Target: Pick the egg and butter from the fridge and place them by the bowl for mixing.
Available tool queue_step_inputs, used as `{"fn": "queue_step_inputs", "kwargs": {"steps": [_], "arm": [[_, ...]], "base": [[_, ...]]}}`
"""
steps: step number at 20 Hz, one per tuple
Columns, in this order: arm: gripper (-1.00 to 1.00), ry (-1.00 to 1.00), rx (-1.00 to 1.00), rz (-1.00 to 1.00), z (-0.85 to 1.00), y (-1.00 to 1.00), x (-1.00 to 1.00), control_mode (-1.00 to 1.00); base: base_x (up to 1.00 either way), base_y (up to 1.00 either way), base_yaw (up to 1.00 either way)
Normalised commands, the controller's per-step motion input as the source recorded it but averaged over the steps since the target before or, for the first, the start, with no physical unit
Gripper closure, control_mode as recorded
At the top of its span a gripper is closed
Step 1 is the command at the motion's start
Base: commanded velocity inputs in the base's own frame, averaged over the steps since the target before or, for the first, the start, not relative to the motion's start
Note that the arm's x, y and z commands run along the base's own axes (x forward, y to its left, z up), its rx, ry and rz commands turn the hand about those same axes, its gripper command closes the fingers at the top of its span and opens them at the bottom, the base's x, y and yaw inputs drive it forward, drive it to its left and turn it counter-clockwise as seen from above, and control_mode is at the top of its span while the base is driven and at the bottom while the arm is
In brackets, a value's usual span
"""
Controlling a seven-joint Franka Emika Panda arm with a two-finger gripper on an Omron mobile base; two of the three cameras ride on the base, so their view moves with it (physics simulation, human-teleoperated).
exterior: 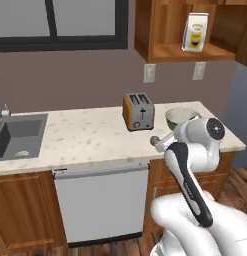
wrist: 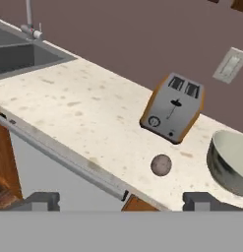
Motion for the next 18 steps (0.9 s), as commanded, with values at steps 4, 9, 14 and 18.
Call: {"fn": "queue_step_inputs", "kwargs": {"steps": [4,9,14,18], "arm": [[-1.0,0.0,0.0,0.0,0.0,0.0,0.0,1.0],[-1.0,0.0,0.0,0.0,0.0,0.0,0.0,1.0],[-1.0,0.0,0.0,0.0,0.0,0.0,0.0,1.0],[-1.0,0.0,0.0,0.0,0.0,0.0,0.0,1.0]], "base": [[-0.51,0.0,0.89],[-0.2,0.0,0.99],[-0.28,0.14,0.94],[-0.27,0.76,0.77]]}}
